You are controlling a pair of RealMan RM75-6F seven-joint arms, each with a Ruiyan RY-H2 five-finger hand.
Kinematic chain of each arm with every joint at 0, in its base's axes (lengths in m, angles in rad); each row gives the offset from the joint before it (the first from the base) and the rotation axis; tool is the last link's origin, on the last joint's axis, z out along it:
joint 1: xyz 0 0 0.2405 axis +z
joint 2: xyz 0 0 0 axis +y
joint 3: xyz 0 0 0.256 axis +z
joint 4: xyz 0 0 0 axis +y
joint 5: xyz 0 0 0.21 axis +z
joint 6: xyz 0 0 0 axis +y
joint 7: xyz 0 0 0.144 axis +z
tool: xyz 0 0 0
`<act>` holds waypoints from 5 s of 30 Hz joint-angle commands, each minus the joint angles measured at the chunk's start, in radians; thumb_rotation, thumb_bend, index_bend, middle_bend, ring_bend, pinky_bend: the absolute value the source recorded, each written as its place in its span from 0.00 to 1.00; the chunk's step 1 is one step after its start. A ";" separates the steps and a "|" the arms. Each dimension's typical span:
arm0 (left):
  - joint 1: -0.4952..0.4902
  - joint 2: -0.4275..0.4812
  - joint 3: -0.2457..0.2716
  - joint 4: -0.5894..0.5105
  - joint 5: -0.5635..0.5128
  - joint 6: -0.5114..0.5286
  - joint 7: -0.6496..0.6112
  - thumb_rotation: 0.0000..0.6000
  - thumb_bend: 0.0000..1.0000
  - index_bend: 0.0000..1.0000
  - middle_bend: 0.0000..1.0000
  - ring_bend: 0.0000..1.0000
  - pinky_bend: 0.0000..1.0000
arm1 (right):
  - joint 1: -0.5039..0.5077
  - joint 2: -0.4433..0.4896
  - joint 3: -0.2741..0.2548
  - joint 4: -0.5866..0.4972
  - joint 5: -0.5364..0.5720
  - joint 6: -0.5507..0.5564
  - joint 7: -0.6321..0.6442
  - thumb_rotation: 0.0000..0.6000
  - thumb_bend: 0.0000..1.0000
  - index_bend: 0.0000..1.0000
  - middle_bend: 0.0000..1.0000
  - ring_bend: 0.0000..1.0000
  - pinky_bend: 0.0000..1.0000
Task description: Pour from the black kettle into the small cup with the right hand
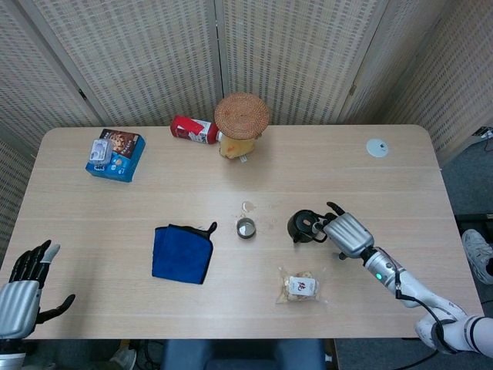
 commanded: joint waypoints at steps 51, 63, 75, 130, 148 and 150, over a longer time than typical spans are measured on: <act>0.005 -0.006 -0.003 0.006 -0.013 -0.010 0.002 1.00 0.22 0.03 0.00 0.00 0.00 | -0.029 -0.080 -0.031 0.136 -0.032 -0.091 0.015 1.00 0.05 0.41 0.49 0.34 0.09; 0.014 -0.001 -0.003 0.010 -0.015 0.001 -0.007 1.00 0.22 0.03 0.00 0.00 0.00 | -0.022 -0.100 -0.004 0.143 -0.019 -0.095 0.014 1.00 0.05 0.64 0.71 0.62 0.09; 0.023 0.010 -0.004 0.012 -0.018 0.014 -0.016 1.00 0.22 0.03 0.00 0.00 0.00 | 0.041 -0.090 0.055 0.091 0.016 -0.156 0.060 1.00 0.04 0.81 0.90 0.83 0.19; 0.024 0.008 -0.005 0.013 -0.007 0.013 -0.018 1.00 0.22 0.06 0.00 0.00 0.00 | -0.007 -0.038 0.108 -0.062 0.093 -0.015 -0.045 0.64 0.40 1.00 1.00 0.95 0.29; 0.026 0.002 -0.007 0.023 -0.003 0.021 -0.029 1.00 0.22 0.06 0.00 0.00 0.00 | 0.022 -0.042 0.146 -0.074 0.113 -0.023 -0.130 0.63 0.53 1.00 1.00 0.95 0.44; 0.027 0.002 -0.007 0.025 -0.004 0.022 -0.032 1.00 0.22 0.06 0.00 0.00 0.00 | 0.031 -0.048 0.153 -0.073 0.122 -0.029 -0.144 0.63 0.53 1.00 1.00 0.95 0.47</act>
